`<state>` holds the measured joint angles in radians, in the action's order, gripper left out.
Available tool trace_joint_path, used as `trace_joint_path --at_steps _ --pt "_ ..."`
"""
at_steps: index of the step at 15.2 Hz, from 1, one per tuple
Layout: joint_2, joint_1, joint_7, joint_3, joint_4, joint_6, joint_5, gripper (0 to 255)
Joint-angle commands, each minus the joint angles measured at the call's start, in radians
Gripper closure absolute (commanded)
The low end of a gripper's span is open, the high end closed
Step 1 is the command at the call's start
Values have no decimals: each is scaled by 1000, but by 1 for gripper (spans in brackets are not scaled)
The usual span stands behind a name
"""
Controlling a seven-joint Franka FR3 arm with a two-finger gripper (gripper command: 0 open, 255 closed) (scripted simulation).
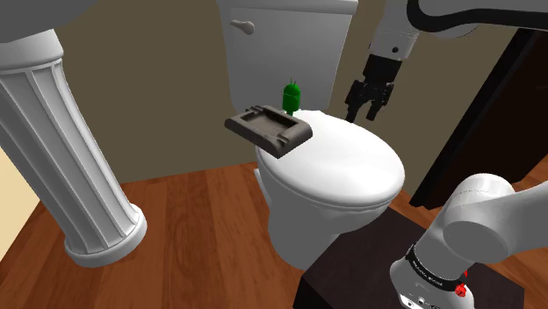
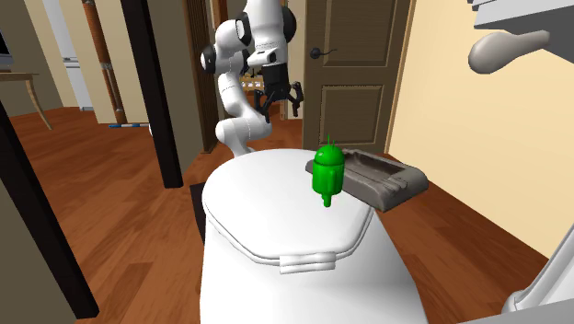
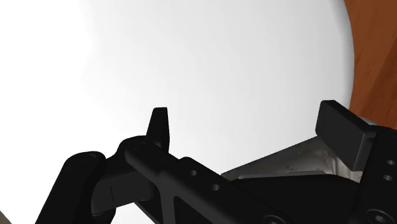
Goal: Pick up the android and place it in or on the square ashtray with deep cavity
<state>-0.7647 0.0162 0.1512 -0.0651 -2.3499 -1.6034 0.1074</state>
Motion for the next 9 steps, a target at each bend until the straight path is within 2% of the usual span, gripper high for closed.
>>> trace_joint_path --at_steps 1,9 --pt "0 0 0 0 0 0 0 0" --pt "339 -22 146 -50 284 -25 137 0"
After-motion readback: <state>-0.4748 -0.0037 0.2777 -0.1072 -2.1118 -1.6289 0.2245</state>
